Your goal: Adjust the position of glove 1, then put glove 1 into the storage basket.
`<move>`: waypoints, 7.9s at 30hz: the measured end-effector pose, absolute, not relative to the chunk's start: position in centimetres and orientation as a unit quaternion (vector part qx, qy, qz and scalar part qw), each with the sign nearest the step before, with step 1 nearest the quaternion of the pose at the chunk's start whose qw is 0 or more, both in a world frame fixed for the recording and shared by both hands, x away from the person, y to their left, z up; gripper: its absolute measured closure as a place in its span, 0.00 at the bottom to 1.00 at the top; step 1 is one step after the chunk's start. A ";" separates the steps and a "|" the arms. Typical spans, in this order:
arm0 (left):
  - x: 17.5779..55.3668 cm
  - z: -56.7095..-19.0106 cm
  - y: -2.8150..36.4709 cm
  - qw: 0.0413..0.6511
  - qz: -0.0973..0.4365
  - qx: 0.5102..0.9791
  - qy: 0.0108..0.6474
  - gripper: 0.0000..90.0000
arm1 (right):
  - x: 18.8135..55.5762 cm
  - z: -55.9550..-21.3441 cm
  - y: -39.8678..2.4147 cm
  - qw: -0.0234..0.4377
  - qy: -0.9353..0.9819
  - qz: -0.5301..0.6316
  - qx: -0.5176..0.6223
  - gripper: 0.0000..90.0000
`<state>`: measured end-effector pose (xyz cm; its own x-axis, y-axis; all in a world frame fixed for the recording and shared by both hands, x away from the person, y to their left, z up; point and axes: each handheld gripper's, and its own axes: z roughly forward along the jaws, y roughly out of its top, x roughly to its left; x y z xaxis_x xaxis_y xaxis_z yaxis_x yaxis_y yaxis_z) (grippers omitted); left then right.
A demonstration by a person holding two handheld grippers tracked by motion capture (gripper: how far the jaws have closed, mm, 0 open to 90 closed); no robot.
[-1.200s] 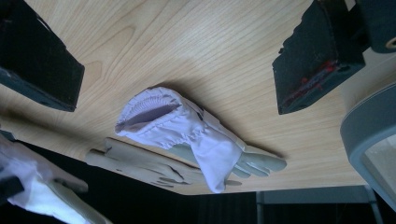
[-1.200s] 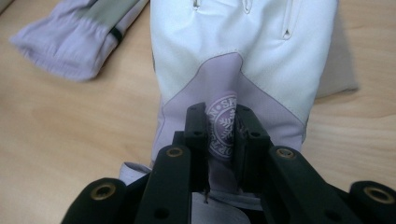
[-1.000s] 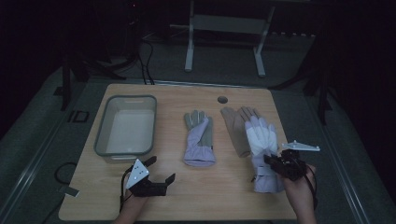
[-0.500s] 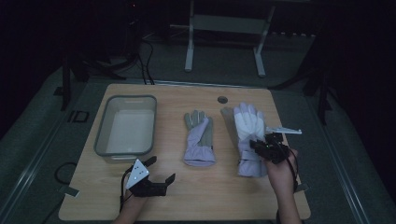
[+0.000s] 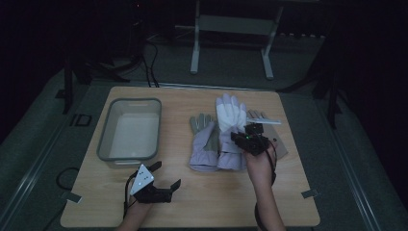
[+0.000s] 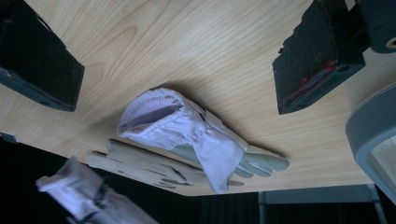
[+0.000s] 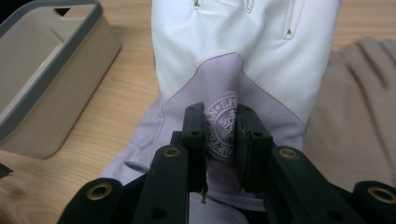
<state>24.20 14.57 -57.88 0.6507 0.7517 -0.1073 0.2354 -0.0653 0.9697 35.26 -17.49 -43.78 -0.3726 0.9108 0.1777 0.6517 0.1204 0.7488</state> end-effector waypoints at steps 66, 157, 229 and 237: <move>24.3 -57.9 14.7 0.587 0.216 0.695 0.355 0.02 | 38.8 -48.4 -11.3 0.089 0.769 0.393 0.496 0.15; 35.9 -56.1 6.9 0.392 0.001 0.802 0.451 0.43 | 43.1 -55.0 -15.9 -0.045 0.787 0.368 0.493 0.63; 36.4 -43.5 16.5 0.398 0.069 0.823 0.400 0.80 | 42.5 -43.0 -7.7 0.001 0.762 0.446 0.470 0.86; 36.1 -43.4 20.0 0.387 0.072 0.820 0.415 0.80 | 42.9 -43.1 -3.8 -0.009 0.773 0.439 0.458 0.86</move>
